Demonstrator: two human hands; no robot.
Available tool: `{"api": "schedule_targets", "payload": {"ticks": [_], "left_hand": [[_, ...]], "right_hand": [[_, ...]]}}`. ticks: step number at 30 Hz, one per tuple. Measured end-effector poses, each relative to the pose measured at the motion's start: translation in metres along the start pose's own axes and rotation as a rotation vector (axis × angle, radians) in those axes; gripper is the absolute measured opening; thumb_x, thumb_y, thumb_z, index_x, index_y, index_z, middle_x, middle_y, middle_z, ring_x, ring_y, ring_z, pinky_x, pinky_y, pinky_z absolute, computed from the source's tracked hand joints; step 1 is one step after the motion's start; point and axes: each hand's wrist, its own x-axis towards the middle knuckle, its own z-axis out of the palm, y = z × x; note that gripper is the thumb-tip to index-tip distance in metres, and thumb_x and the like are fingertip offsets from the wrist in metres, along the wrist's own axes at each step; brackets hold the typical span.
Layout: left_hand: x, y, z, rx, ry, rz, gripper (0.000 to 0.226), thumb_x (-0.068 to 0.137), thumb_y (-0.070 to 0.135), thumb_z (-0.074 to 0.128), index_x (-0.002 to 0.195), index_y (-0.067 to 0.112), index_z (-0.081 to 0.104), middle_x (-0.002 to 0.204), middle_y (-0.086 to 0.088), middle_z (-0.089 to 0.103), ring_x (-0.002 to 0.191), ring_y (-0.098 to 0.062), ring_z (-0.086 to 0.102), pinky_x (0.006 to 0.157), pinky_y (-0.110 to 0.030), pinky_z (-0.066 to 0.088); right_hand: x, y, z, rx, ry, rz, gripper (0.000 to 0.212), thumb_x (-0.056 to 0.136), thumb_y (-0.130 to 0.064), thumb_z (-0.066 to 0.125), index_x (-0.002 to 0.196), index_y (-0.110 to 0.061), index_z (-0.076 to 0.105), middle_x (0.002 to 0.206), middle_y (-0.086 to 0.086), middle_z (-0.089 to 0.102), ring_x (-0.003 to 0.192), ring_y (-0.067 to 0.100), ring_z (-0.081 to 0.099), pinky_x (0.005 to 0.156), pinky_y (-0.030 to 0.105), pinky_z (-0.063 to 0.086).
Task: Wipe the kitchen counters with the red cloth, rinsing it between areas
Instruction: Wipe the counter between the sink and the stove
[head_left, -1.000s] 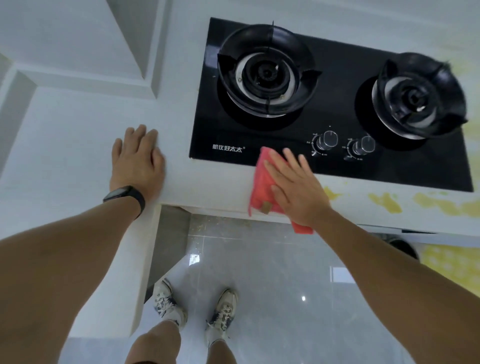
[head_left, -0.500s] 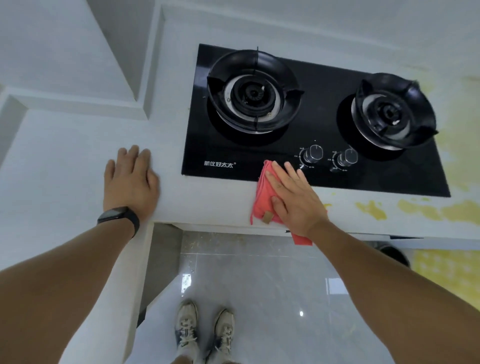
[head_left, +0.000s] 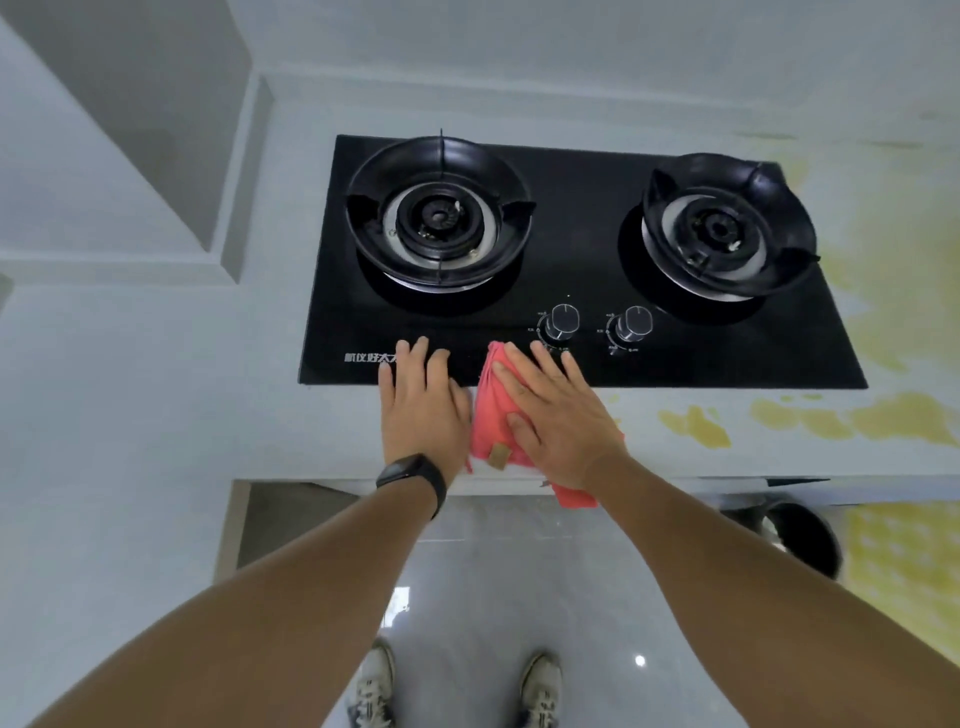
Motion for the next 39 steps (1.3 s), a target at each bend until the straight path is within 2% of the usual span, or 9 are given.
{"api": "schedule_targets", "payload": {"ticks": [9, 12, 17, 22, 24, 27, 30, 35, 39], "left_hand": [[-0.005, 0.013, 0.012, 0.083, 0.034, -0.048, 0.046, 0.102, 0.029, 0.036, 0.142, 0.012, 0.052, 0.158, -0.013, 0.043, 0.155, -0.032, 0.025, 0.129, -0.049, 0.013], [-0.004, 0.013, 0.010, 0.095, 0.063, -0.041, 0.044, 0.101, 0.026, 0.040, 0.139, 0.009, 0.053, 0.155, -0.015, 0.045, 0.153, -0.034, 0.027, 0.129, -0.049, 0.013], [0.000, 0.012, 0.014, 0.078, 0.094, -0.051, 0.042, 0.098, 0.023, 0.043, 0.135, 0.007, 0.056, 0.152, -0.017, 0.048, 0.151, -0.036, 0.031, 0.128, -0.051, 0.016], [0.000, 0.008, 0.014, 0.044, 0.073, -0.060, 0.049, 0.101, 0.029, 0.030, 0.137, 0.007, 0.055, 0.155, -0.017, 0.045, 0.153, -0.035, 0.028, 0.128, -0.050, 0.015], [0.000, 0.009, 0.013, 0.018, 0.065, -0.072, 0.052, 0.101, 0.030, 0.026, 0.139, 0.008, 0.054, 0.157, -0.016, 0.044, 0.155, -0.033, 0.026, 0.128, -0.048, 0.013], [0.000, 0.009, 0.012, 0.025, 0.086, -0.059, 0.046, 0.099, 0.024, 0.033, 0.136, 0.008, 0.055, 0.154, -0.016, 0.047, 0.153, -0.033, 0.030, 0.127, -0.050, 0.017], [0.000, 0.008, 0.012, 0.030, 0.101, -0.048, 0.044, 0.096, 0.022, 0.037, 0.134, 0.008, 0.056, 0.152, -0.017, 0.049, 0.151, -0.034, 0.033, 0.126, -0.051, 0.020], [-0.002, 0.012, 0.010, 0.036, 0.073, -0.060, 0.046, 0.099, 0.023, 0.035, 0.138, 0.009, 0.054, 0.155, -0.014, 0.045, 0.153, -0.031, 0.028, 0.129, -0.047, 0.014], [0.000, 0.011, 0.012, 0.057, 0.089, -0.050, 0.048, 0.099, 0.024, 0.032, 0.139, 0.008, 0.054, 0.154, -0.015, 0.046, 0.153, -0.033, 0.029, 0.128, -0.048, 0.016]], "right_hand": [[-0.056, 0.109, 0.005, 0.001, -0.021, -0.001, 0.065, 0.106, -0.042, 0.028, 0.166, -0.024, 0.012, 0.174, -0.004, 0.002, 0.160, 0.023, -0.004, 0.129, 0.050, 0.009], [-0.056, 0.102, 0.005, 0.002, 0.028, -0.024, 0.064, 0.105, -0.037, 0.030, 0.164, -0.014, 0.024, 0.173, 0.004, 0.011, 0.160, 0.028, 0.004, 0.129, 0.051, 0.013], [-0.038, 0.079, -0.001, -0.006, 0.026, -0.230, 0.063, 0.105, -0.034, 0.032, 0.164, -0.012, 0.022, 0.173, 0.005, 0.011, 0.160, 0.028, 0.004, 0.129, 0.048, 0.014], [0.010, 0.017, -0.004, 0.052, 0.060, -0.390, 0.062, 0.106, -0.033, 0.033, 0.164, -0.014, 0.023, 0.173, 0.002, 0.015, 0.160, 0.023, 0.007, 0.129, 0.043, 0.010], [0.016, 0.012, -0.003, 0.074, 0.069, -0.379, 0.063, 0.105, -0.033, 0.035, 0.164, -0.014, 0.024, 0.173, 0.001, 0.016, 0.160, 0.022, 0.008, 0.129, 0.043, 0.012], [0.006, 0.030, 0.001, 0.053, 0.079, -0.370, 0.063, 0.106, -0.035, 0.037, 0.164, -0.015, 0.024, 0.173, 0.000, 0.016, 0.160, 0.022, 0.008, 0.129, 0.044, 0.012], [-0.013, 0.063, 0.000, 0.020, 0.054, -0.330, 0.062, 0.107, -0.038, 0.034, 0.164, -0.018, 0.022, 0.173, -0.003, 0.011, 0.160, 0.023, 0.005, 0.130, 0.044, 0.009], [-0.056, 0.132, -0.002, -0.025, -0.011, -0.214, 0.064, 0.106, -0.040, 0.029, 0.165, -0.021, 0.018, 0.174, -0.006, 0.004, 0.160, 0.023, -0.003, 0.130, 0.046, 0.008], [-0.057, 0.130, -0.002, -0.043, -0.005, -0.175, 0.066, 0.104, -0.038, 0.034, 0.165, -0.020, 0.018, 0.174, -0.003, 0.006, 0.160, 0.024, -0.002, 0.130, 0.047, 0.009]]}}
